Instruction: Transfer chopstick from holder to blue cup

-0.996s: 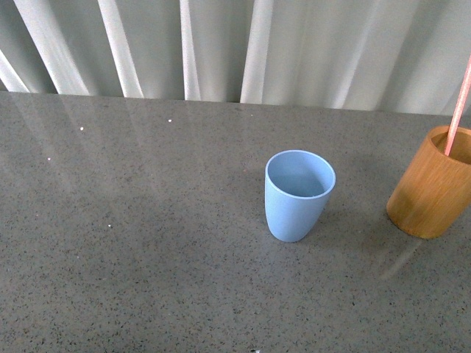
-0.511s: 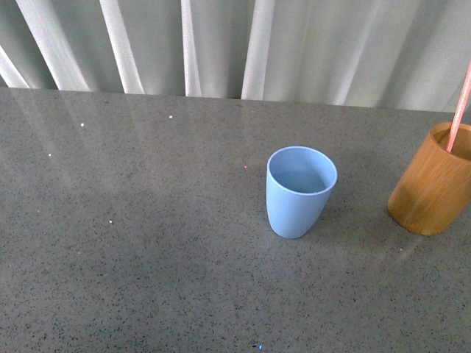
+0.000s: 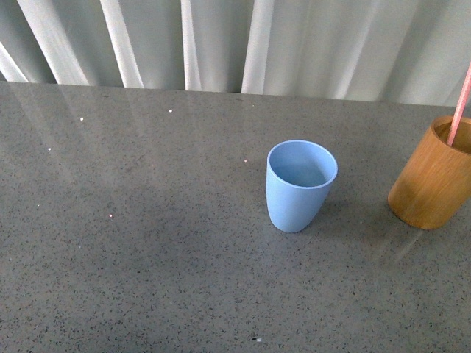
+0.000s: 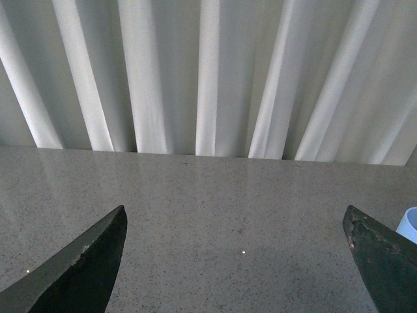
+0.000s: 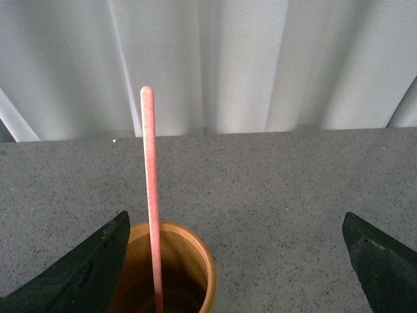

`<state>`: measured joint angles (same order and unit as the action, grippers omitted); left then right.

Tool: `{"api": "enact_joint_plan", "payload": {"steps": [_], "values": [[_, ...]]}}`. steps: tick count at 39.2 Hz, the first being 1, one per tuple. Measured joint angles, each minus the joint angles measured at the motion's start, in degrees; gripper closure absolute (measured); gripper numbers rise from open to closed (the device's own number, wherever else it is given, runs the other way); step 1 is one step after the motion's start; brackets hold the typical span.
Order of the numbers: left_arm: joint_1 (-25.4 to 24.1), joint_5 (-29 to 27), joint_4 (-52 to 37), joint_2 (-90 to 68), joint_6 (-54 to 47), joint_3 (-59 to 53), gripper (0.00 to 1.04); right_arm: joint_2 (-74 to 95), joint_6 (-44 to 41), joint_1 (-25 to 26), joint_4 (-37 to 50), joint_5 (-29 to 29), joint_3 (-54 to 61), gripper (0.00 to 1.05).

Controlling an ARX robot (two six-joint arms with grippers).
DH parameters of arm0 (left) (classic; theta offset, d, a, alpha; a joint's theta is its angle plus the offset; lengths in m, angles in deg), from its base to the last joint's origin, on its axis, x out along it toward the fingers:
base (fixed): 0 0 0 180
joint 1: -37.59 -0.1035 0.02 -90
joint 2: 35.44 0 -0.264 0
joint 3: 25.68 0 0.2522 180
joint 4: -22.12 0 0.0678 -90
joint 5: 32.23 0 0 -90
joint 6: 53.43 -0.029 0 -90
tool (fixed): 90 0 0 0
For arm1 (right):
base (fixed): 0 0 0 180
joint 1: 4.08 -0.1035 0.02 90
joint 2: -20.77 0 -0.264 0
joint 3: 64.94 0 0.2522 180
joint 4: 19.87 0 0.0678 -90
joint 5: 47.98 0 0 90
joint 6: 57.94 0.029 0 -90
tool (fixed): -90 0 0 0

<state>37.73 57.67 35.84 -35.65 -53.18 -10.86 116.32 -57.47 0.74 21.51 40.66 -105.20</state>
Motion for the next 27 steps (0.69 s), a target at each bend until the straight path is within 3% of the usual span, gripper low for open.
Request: {"api": "enact_joint_plan", "payload": {"steps": [27], "values": [[0.0,0.0,0.0,0.0,-0.02,0.0,0.07,14.29,0.0,-4.11,0.0,-1.92,-13.27,0.1]]}}
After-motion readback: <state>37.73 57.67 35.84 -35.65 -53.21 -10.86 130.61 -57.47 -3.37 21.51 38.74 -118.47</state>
